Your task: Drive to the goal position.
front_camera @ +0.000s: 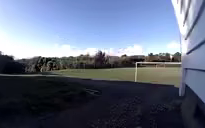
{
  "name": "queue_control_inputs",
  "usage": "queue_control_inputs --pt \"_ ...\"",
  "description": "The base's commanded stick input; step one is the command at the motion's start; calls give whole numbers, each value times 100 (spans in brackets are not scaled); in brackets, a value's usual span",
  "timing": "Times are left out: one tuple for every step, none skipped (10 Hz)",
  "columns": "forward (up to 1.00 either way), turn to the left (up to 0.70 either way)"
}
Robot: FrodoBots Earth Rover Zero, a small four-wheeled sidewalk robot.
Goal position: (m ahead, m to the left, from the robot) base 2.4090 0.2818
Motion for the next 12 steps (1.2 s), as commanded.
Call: queue_control_inputs --pt "4 0" --pt "4 0" --pt "2 0" --pt "4 0" --pt "4 0" --pt "4 0" --pt "4 0" --pt "4 0" --pt "4 0" --pt "4 0" --pt "4 0" --pt "4 0"
